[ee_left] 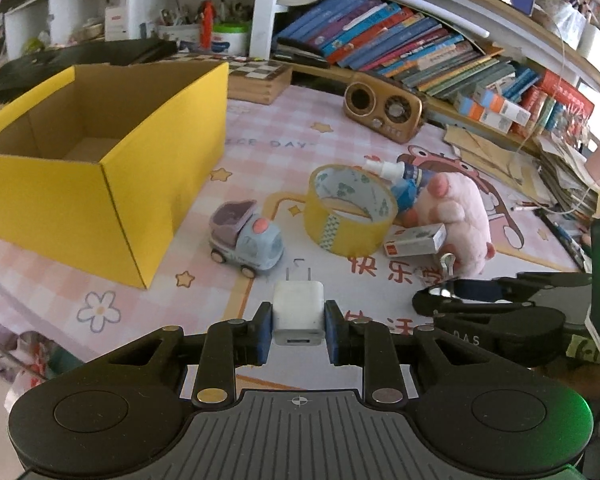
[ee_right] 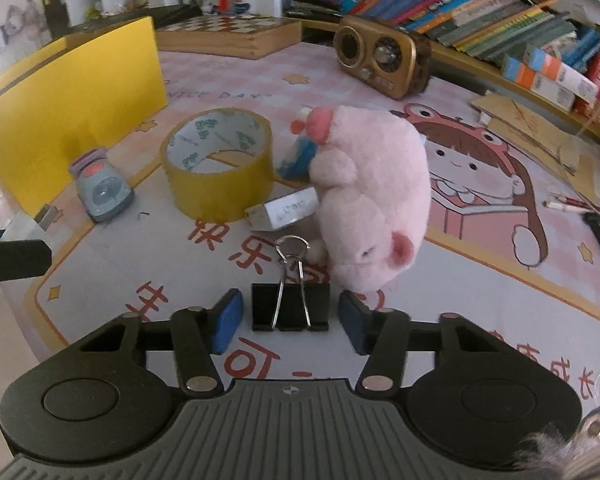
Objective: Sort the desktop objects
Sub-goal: 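Lift the charger and binder clip and carry both toward the yellow box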
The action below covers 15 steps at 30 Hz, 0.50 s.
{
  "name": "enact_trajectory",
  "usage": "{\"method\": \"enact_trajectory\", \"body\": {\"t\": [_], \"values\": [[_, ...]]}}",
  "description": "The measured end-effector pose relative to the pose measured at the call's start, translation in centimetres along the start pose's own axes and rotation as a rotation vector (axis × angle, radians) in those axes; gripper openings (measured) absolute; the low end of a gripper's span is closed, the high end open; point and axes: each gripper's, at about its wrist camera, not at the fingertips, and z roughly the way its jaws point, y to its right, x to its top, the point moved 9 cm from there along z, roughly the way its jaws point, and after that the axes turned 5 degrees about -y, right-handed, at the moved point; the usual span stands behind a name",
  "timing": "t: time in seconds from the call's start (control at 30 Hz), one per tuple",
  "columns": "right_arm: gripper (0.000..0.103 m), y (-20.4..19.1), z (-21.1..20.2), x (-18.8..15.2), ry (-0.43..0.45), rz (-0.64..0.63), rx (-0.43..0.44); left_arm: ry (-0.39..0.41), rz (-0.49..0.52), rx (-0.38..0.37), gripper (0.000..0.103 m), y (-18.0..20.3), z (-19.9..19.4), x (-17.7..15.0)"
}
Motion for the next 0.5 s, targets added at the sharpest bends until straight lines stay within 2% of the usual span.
{"method": "enact_trajectory", "body": {"t": [0.27, 0.5], "values": [[0.037, -1.2, -1.1, 0.0, -0.018, -0.011, 0.058, 0.033, -0.009, -0.011, 0.025, 0.2, -1.5, 0.2], [0.037, -2.8, -4.6, 0.8, 0.032, 0.024, 0.082, 0.053, -0.013, -0.064, 0.025, -0.3, -3.0, 0.3]]}}
